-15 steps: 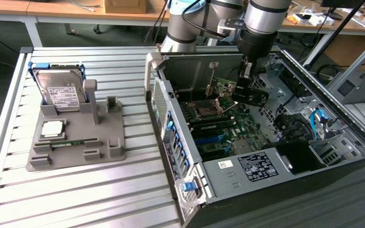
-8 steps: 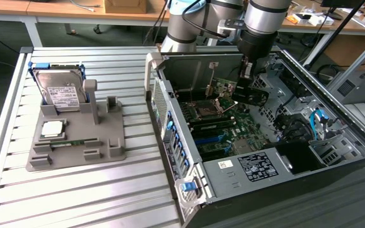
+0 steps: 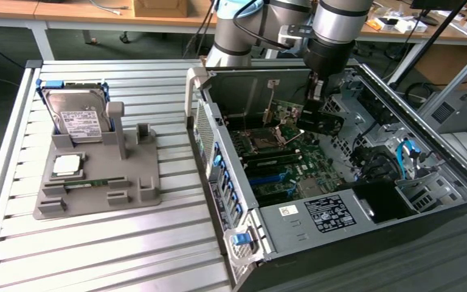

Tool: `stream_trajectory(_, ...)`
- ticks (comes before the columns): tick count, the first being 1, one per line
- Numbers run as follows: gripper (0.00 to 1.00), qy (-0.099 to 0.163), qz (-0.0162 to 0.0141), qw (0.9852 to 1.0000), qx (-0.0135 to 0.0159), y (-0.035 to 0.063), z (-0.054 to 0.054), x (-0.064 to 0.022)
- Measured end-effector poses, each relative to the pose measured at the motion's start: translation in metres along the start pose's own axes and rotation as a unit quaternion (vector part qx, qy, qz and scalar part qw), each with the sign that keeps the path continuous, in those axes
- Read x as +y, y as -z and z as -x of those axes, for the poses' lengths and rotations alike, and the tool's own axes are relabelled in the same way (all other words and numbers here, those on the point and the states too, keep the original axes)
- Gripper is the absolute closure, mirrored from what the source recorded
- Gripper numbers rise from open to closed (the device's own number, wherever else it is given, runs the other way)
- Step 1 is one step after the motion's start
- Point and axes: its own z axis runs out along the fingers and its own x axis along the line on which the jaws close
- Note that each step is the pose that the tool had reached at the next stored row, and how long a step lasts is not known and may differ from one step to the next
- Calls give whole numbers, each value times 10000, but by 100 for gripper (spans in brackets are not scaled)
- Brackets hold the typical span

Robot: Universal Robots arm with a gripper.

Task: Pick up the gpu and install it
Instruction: 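Insert the gpu into the slot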

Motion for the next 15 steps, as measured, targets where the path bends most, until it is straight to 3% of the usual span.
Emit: stream_trajectory(15, 73, 187, 7, 9998, -21, 0, 0, 0)
